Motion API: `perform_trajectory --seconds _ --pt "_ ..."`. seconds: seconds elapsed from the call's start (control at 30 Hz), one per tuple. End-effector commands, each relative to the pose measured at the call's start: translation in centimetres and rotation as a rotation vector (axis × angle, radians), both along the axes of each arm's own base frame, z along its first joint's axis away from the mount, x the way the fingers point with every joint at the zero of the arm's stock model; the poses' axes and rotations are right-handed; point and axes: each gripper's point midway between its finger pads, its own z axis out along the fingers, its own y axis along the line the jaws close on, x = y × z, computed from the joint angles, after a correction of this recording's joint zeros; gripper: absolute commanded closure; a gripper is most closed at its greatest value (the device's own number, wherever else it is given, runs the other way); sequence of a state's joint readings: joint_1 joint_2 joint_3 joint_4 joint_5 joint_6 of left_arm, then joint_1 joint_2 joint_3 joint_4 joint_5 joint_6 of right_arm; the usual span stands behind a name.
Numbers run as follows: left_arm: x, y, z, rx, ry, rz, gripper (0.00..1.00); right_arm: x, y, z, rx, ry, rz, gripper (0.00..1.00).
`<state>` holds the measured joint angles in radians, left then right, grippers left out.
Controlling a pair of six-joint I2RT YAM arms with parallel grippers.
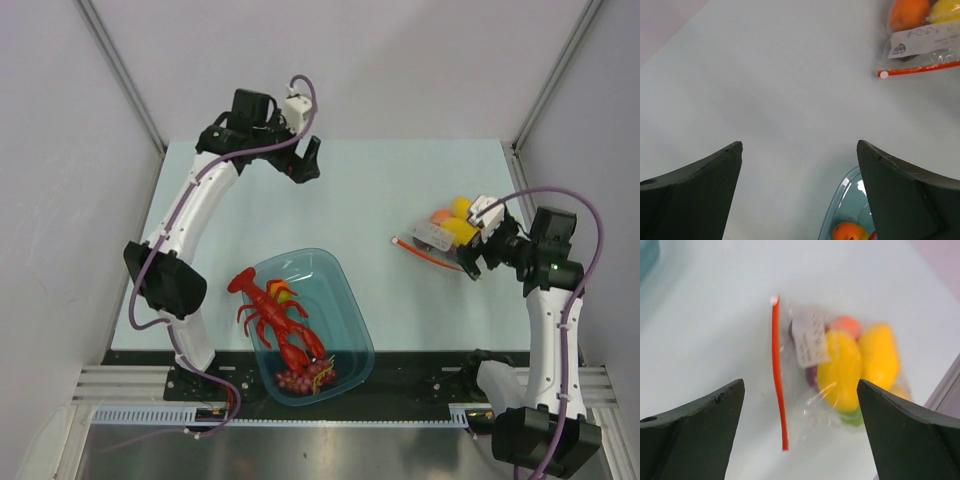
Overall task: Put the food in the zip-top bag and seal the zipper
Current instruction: Reset both arms
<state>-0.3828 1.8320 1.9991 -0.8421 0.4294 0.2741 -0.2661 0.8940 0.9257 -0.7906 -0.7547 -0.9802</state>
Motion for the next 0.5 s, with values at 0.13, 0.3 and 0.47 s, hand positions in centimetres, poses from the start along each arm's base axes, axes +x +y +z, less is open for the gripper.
perform_trajectory --seconds 0.13,0.3,0.47 --pt "1.2 6.7 3.2 -0.047 -0.013 0.246 0.01 5.9 1.9 7.6 0.344 0.083 -0.224 0.0" --pt "0.2 10.6 1.5 -0.026 0.024 0.354 0.0 8.9 1.8 7.0 0.429 0.168 -0.299 0.0" --pt "-1.2 14.1 1.2 -0.035 0.033 0.434 0.0 11.1 2.3 5.8 0.456 0.218 -0.322 0.0"
